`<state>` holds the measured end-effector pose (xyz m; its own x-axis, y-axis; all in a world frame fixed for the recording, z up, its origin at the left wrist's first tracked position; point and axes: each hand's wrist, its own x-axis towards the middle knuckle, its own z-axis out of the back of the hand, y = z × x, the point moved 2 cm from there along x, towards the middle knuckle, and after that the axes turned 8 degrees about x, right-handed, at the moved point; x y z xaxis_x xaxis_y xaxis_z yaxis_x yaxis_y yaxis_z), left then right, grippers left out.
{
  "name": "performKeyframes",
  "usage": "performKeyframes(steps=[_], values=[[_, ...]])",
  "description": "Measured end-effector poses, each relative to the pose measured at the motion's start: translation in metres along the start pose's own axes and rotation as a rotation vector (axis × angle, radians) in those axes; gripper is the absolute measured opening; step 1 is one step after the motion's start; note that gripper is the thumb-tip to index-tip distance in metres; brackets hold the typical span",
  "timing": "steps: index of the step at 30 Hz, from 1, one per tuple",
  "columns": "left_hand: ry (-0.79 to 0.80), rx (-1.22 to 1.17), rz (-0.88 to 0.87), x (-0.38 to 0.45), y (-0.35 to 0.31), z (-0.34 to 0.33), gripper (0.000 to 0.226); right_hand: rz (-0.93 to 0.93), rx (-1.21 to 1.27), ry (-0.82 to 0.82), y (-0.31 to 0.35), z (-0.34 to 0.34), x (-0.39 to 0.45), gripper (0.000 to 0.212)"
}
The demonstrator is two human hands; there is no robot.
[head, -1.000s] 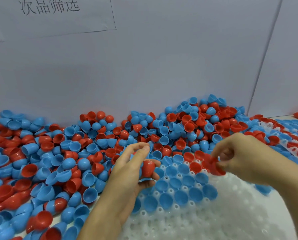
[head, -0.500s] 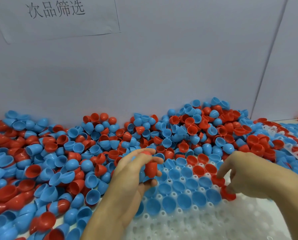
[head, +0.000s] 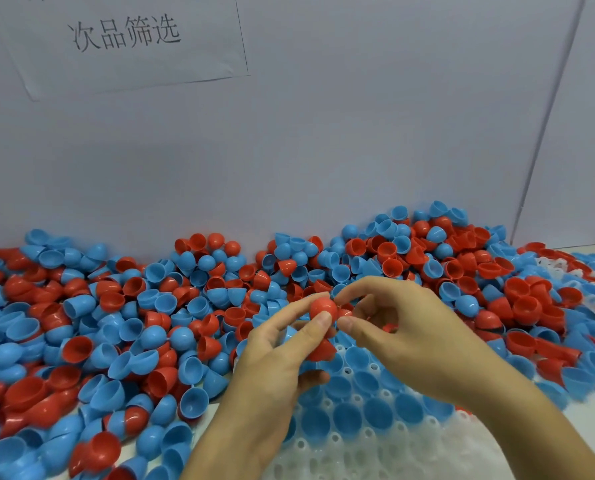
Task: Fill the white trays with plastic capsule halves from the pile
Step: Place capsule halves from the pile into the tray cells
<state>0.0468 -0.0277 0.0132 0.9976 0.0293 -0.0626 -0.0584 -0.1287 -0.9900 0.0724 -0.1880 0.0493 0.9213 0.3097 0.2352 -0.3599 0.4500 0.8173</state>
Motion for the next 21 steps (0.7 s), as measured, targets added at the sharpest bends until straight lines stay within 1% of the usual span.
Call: performKeyframes(steps=[3, 6, 8, 13, 15, 19, 21], values=[[0.002, -0.013, -0.018, 0.0, -0.002, 0.0, 0.038, 0.015, 0.038, -0.025, -0.002, -0.003, 0.001, 0.011], [-0.035, -0.029, -0.005, 0.001, -0.001, 0.0, 0.045, 0.02, 0.088, -0.034, -0.001, -0.005, 0.002, 0.01], [-0.03, -0.048, 0.008, 0.001, -0.001, 0.0, 0.043, 0.019, 0.152, -0.056, -0.001, -0.006, 0.002, 0.013], [0.036, -0.113, 0.006, 0.0, -0.005, 0.001, 0.032, 0.054, 0.281, -0.096, 0.003, -0.006, 0.002, 0.021], [0.055, -0.133, 0.008, 0.0, -0.006, 0.0, 0.034, 0.067, 0.307, -0.11, 0.004, -0.007, 0.002, 0.024], [0.097, -0.139, 0.03, 0.0, -0.006, -0.002, 0.038, 0.076, 0.303, -0.131, 0.003, -0.011, 0.001, 0.036], [0.139, -0.13, 0.044, -0.001, -0.007, -0.004, 0.036, 0.093, 0.295, -0.128, 0.004, -0.013, 0.002, 0.036]])
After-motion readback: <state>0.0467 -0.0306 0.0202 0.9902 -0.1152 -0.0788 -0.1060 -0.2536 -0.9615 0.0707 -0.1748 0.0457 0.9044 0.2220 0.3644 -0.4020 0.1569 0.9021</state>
